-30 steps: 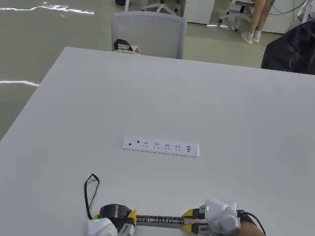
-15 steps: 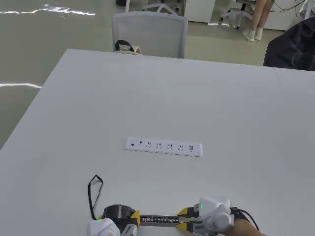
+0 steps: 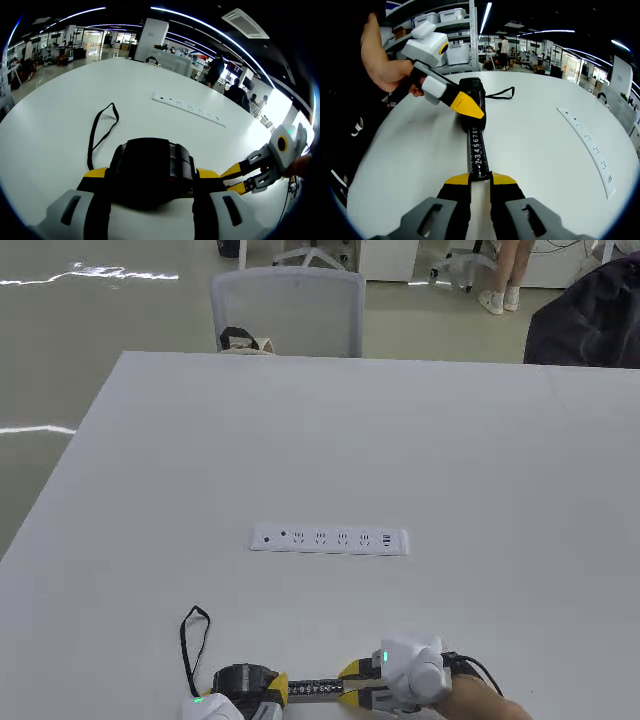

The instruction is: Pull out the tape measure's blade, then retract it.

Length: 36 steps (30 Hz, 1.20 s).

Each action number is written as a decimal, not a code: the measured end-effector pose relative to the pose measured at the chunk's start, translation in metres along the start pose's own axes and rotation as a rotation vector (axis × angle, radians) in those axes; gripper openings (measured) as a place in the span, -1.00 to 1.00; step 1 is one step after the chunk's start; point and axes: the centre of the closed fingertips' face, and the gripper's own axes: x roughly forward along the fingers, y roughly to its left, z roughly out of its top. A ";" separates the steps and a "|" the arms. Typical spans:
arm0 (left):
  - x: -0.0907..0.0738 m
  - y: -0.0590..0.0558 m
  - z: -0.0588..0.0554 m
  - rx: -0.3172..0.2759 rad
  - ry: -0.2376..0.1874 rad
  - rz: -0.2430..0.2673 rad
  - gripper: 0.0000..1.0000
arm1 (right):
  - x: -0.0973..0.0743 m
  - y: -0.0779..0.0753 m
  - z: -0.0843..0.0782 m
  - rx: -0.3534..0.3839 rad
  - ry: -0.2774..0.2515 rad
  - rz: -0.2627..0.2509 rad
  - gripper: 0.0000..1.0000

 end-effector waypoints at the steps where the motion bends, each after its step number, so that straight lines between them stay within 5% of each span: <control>1: 0.000 0.000 0.000 -0.003 0.000 -0.001 0.27 | 0.000 0.000 0.002 0.000 -0.001 0.001 -0.76; 36: -0.001 -0.001 0.000 -0.024 0.018 -0.049 0.26 | 0.042 0.007 0.035 -0.028 -0.029 0.039 -0.75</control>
